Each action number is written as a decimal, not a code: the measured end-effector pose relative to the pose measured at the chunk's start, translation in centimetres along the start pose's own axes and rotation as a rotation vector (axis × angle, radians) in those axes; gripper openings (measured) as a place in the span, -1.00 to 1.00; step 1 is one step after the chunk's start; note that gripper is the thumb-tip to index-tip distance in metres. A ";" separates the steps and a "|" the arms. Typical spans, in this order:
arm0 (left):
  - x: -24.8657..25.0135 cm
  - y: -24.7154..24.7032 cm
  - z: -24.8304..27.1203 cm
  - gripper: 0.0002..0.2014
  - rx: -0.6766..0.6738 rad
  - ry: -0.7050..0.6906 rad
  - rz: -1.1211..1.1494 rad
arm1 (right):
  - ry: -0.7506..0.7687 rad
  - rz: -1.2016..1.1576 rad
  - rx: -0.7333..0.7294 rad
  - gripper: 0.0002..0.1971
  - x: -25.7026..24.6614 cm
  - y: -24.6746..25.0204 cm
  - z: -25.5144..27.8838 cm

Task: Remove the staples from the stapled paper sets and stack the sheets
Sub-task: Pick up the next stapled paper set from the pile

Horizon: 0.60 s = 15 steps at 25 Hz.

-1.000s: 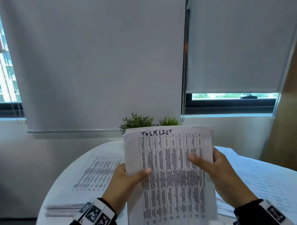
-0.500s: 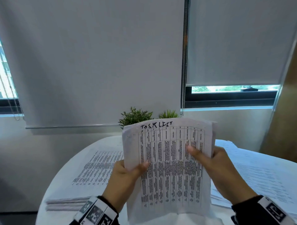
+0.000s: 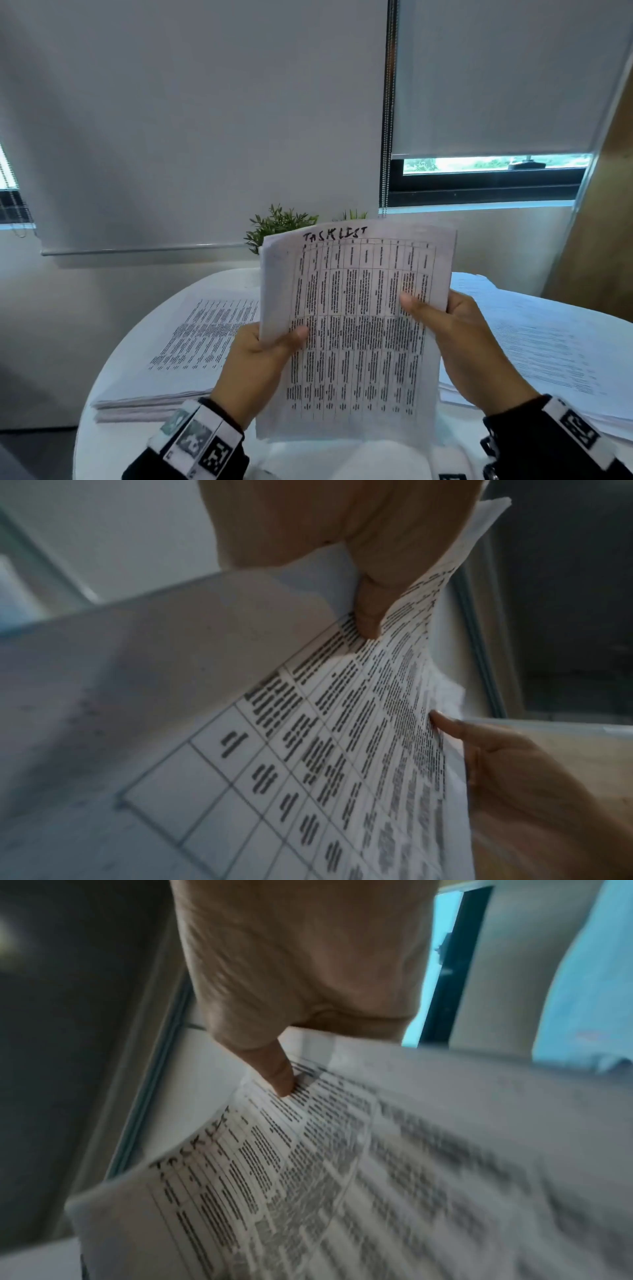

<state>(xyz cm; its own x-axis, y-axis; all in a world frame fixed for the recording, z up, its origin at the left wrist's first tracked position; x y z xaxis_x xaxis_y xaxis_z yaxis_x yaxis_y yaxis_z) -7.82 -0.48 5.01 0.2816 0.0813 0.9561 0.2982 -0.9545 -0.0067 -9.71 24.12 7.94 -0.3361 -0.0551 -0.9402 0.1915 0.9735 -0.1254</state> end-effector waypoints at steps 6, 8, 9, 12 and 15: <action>6.8 -2.0 0.1 -0.71 -0.278 -0.478 -0.493 | 0.585 0.604 0.074 -0.27 -8.7 1.4 0.5; 7.7 -3.2 0.2 -0.72 -0.341 -0.602 -0.651 | 0.658 0.739 -0.103 -0.59 -9.7 -0.7 1.0; 7.9 -3.4 0.0 -0.72 -0.348 -0.587 -0.670 | 0.599 0.689 -0.168 -0.76 -9.5 -1.4 1.1; 6.9 -2.3 -0.4 -0.82 -0.333 -0.413 -0.711 | 0.425 0.515 -0.122 -0.66 -7.5 -0.8 0.7; 4.7 1.3 -0.9 -0.83 -0.261 -0.283 -0.737 | 0.319 0.388 0.058 -0.66 -5.6 2.2 0.3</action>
<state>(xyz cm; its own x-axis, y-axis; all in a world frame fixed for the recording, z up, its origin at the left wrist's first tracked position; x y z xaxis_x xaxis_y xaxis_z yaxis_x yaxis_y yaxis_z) -6.96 -1.65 9.72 0.3259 0.7473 0.5790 0.2841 -0.6616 0.6940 -7.11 26.46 12.86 -0.4932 0.3881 -0.7785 0.4060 0.8942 0.1886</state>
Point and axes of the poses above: each hand's wrist, its own z-axis away from the middle knuckle, its own y-axis out of the back of the hand, x = y × z, the point moved 8 cm from there along -z, towards the middle knuckle, and after that the axes turned 11 degrees about x, right-handed, at the moved point
